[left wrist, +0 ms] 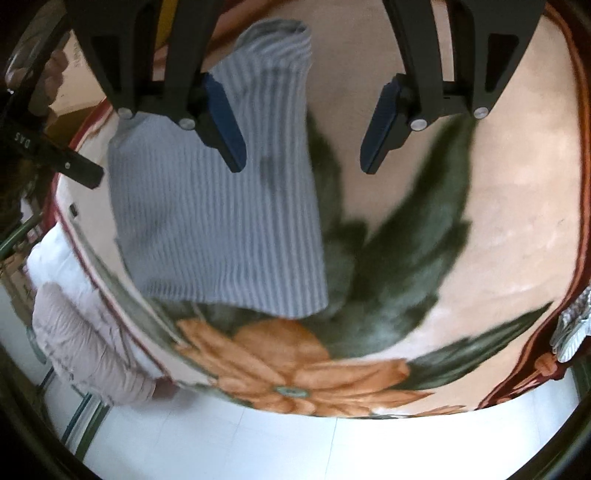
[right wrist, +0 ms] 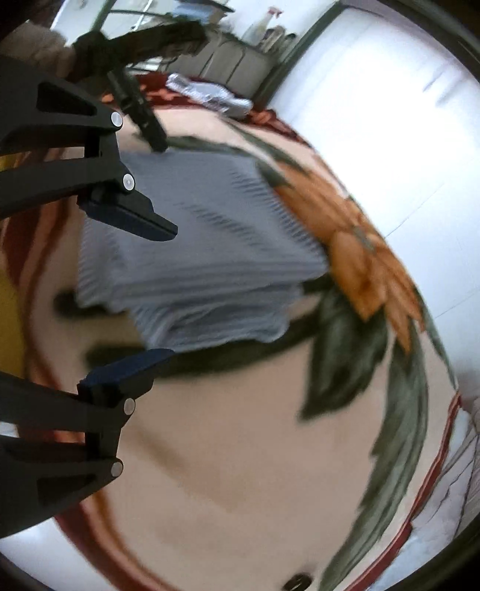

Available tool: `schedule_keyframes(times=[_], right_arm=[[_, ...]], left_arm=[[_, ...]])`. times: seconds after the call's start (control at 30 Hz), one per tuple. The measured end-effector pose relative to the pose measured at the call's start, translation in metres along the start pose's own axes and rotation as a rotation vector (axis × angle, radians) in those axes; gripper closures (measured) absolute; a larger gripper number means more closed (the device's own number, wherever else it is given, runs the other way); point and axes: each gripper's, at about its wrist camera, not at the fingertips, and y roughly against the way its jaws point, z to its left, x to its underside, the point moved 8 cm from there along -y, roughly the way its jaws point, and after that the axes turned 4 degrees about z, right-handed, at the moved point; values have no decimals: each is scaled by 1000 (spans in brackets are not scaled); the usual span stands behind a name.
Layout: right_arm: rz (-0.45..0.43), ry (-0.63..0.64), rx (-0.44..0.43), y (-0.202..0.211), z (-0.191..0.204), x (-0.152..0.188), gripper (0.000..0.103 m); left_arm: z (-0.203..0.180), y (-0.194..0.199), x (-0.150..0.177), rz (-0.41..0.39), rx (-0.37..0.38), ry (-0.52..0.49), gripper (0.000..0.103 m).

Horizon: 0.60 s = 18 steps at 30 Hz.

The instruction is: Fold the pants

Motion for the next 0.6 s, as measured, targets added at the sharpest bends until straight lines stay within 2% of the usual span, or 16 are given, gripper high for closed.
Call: schedule_keyframes(times=[0.07,0.2,0.27,0.4,0.5,0.6], right_arm=[[8,-2,27,-12,4,-8,32],[56,20,108,-45,-1,-15,31],[68,12,91,-56,-11,-13,21],[75,-41,25,-60,-20,-10,20],[93,-25,46,-62,-15,-9,21],[93,23,77,-62,-7,-6,26]], left_arm=[[-1,-7,-6,9,9,15,35],[3,-24,-7,36,8,44,35],[6,-32,-4,48,15,69,35],[10,-42,-4,61,25,99,32],[4,-45,-6,58,14,97,30],[-9,-47,-8,56,29,67,32]])
